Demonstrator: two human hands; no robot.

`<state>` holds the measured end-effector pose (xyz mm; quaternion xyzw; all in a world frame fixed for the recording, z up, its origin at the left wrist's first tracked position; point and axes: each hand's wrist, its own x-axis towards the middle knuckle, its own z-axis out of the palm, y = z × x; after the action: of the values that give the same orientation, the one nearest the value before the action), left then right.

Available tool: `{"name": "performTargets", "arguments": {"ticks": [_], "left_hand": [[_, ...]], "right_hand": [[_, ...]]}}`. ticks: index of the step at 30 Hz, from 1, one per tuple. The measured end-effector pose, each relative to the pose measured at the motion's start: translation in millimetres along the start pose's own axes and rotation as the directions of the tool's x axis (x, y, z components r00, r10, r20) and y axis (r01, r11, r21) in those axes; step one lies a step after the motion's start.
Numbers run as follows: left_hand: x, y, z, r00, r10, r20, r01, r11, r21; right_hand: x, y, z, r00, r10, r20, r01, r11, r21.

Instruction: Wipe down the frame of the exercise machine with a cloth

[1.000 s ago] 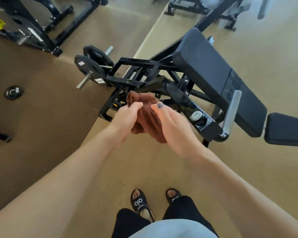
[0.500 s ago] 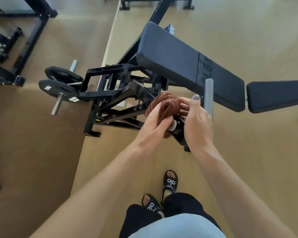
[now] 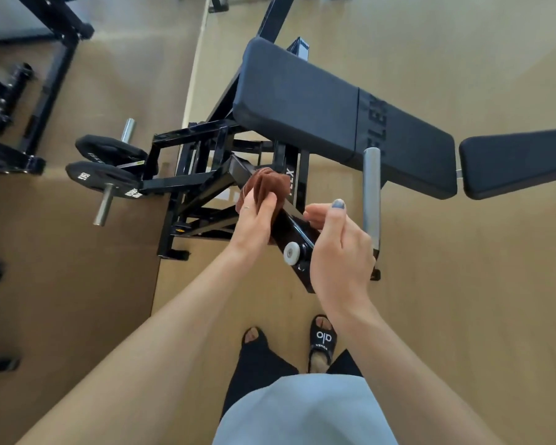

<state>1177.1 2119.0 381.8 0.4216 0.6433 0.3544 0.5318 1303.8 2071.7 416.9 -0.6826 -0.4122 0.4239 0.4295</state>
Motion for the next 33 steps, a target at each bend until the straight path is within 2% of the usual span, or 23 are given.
{"name": "performTargets", "arguments": {"ticks": [3, 6, 11, 14, 16, 19, 25, 28, 33], "left_hand": [[-48.3, -7.1, 2.1, 0.995, 0.002, 0.101, 0.000, 1.000, -0.021], [-79.8, -17.3, 5.9, 0.993, 0.013, 0.120, -0.006, 0.998, -0.064], [-56.0, -26.4, 2.8, 0.991, -0.025, 0.133, 0.035, 0.997, -0.068], [-24.7, -32.1, -4.9, 0.995, -0.040, 0.096, 0.042, 0.999, -0.015], [0.4, -24.1, -8.4, 0.998, -0.055, 0.037, 0.055, 0.998, 0.009], [7.9, -6.7, -8.9, 0.997, -0.067, 0.033, 0.067, 0.998, -0.021], [-61.2, -25.7, 6.1, 0.992, -0.029, 0.123, 0.039, 0.996, -0.077], [-48.9, -26.0, 4.7, 0.993, -0.044, 0.106, 0.056, 0.993, -0.105], [2.1, -31.4, -9.2, 0.994, -0.062, 0.091, 0.069, 0.995, -0.073]], "right_hand": [[-0.7, 3.8, 0.7, 0.999, 0.027, -0.032, -0.025, 0.998, 0.064], [-3.4, 6.4, 2.4, 0.997, 0.056, -0.057, -0.050, 0.994, 0.095], [-4.0, 6.2, 7.6, 0.993, 0.032, -0.111, -0.028, 0.999, 0.039], [-4.0, 5.8, 8.2, 0.992, 0.029, -0.125, -0.030, 1.000, -0.003], [-3.4, 4.5, 6.9, 0.996, 0.025, -0.086, -0.029, 0.999, -0.045], [-2.4, 2.7, 4.4, 0.998, 0.056, -0.016, -0.057, 0.997, -0.044], [-2.0, 3.3, 4.1, 0.999, 0.039, 0.006, -0.038, 0.998, -0.048], [-1.3, -0.3, 2.8, 1.000, -0.005, 0.025, 0.009, 0.987, -0.160], [8.1, -9.2, 0.1, 0.978, -0.004, 0.210, 0.089, 0.914, -0.396]]}}
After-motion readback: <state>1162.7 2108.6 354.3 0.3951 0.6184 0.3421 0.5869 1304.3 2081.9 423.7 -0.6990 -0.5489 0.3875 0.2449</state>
